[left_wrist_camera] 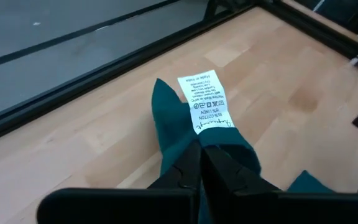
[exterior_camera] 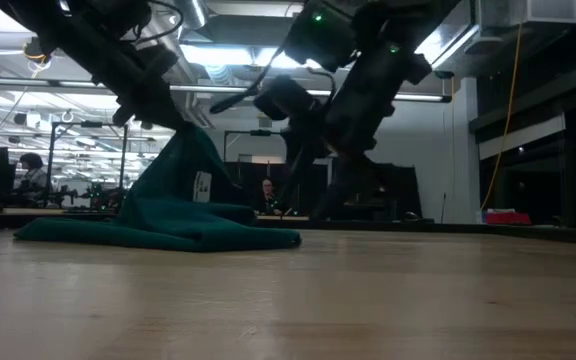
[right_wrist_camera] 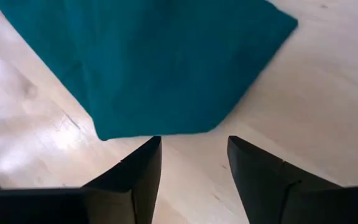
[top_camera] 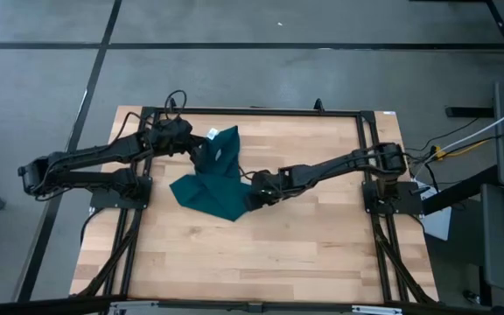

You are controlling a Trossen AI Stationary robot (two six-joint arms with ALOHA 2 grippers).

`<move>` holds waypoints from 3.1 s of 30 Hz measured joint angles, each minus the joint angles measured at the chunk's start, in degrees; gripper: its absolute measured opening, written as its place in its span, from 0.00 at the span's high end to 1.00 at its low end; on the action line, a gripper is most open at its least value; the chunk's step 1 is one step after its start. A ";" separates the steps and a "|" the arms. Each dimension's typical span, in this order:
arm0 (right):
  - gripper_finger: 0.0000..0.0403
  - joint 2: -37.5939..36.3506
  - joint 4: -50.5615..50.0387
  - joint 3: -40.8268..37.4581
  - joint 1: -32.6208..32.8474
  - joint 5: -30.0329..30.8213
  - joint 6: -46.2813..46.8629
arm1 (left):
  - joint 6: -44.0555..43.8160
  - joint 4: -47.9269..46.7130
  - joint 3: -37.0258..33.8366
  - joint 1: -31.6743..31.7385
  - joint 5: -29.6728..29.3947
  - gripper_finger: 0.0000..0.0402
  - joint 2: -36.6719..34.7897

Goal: Fold microfiber towels
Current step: Fold the green towel

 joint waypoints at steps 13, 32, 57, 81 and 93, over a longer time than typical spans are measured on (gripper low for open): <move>0.53 4.89 -0.58 2.82 -0.26 -1.19 -1.11 | 1.90 -0.60 0.00 4.44 3.03 0.99 -0.44; 0.99 2.56 -19.45 6.47 6.43 11.29 1.81 | -3.13 -2.42 0.00 8.70 -7.46 0.99 -0.44; 0.70 -8.41 -35.62 6.41 22.18 37.07 36.88 | 8.40 -10.55 0.00 29.02 6.45 0.82 -0.39; 0.68 -27.00 -38.53 6.43 26.74 66.28 31.00 | 17.57 -19.96 2.09 19.69 26.33 0.88 -0.77; 0.62 -32.53 -38.31 6.43 31.36 72.42 25.07 | 11.37 -5.63 9.20 -6.26 21.41 0.90 21.99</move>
